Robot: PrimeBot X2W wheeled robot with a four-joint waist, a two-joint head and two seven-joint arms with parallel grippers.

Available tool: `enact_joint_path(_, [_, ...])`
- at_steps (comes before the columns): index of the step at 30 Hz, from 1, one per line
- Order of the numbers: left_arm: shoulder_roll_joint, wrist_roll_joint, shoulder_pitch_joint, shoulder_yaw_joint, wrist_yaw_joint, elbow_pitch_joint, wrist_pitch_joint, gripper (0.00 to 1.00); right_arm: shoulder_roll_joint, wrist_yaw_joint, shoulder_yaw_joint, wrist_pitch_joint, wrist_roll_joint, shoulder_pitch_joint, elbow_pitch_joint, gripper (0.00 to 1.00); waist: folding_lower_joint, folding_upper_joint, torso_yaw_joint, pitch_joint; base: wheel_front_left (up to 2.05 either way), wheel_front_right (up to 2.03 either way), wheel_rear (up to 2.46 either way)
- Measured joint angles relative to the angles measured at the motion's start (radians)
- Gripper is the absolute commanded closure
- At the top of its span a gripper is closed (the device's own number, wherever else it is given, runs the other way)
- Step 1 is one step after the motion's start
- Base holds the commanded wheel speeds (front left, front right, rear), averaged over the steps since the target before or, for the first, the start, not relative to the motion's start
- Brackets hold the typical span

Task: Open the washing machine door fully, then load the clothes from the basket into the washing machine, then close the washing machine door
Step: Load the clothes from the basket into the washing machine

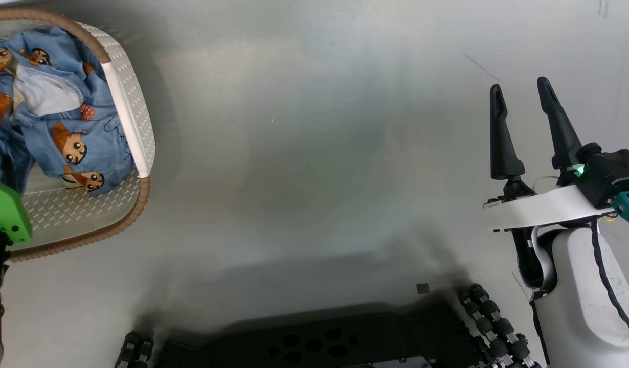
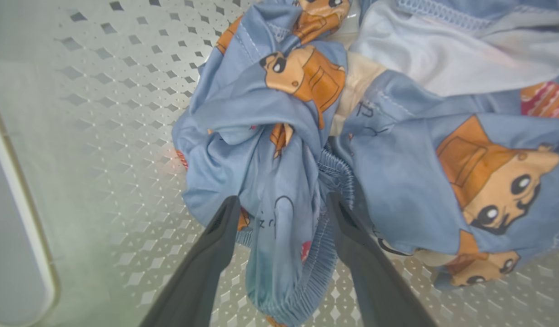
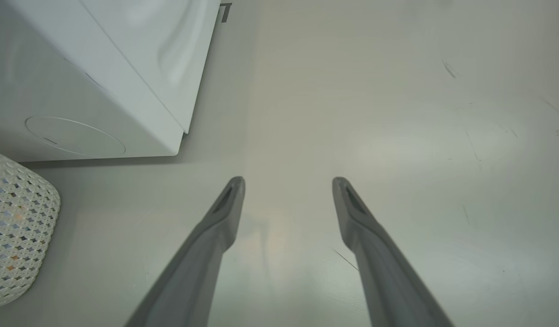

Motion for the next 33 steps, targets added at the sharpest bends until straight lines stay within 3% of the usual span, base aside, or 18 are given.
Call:
enact_joint_path(13, [0.003,0.005,-0.067,-0.005,0.031,0.038,0.032,0.00,0.002,0.000,0.000,0.000,0.008,-0.006,-0.001,0.00,-0.0001,0.0000,-0.016,0.023,0.00,0.00,0.00])
enact_joint_path(14, [0.003,0.005,-0.072,-0.004,0.032,0.048,0.041,0.34,0.003,0.000,0.000,0.000,0.008,-0.006,-0.001,0.00,-0.0001,0.0000,-0.016,0.023,0.00,0.00,0.00])
enact_joint_path(15, [0.002,0.005,-0.077,-0.003,0.035,0.057,0.045,0.84,0.003,0.000,-0.001,0.000,0.008,-0.007,-0.001,0.00,-0.0001,0.0000,-0.016,0.023,0.00,0.00,0.00])
enact_joint_path(16, [0.002,0.005,-0.079,-0.003,0.035,0.063,0.045,1.00,0.003,0.000,-0.001,0.000,0.009,-0.008,-0.001,0.00,-0.0001,0.0000,-0.016,0.023,0.00,0.00,0.00])
enact_joint_path(24, [-0.012,0.002,-0.094,0.000,0.043,0.102,0.042,1.00,0.004,0.000,-0.010,0.000,0.009,-0.018,0.001,0.00,-0.0001,0.0000,-0.014,-0.003,0.00,0.00,0.00])
enact_joint_path(33, [0.004,-0.014,-0.098,0.024,0.029,0.176,-0.040,1.00,0.004,0.000,-0.017,0.000,0.009,-0.038,0.010,0.00,-0.0001,0.0000,-0.003,-0.054,0.00,0.00,0.00])
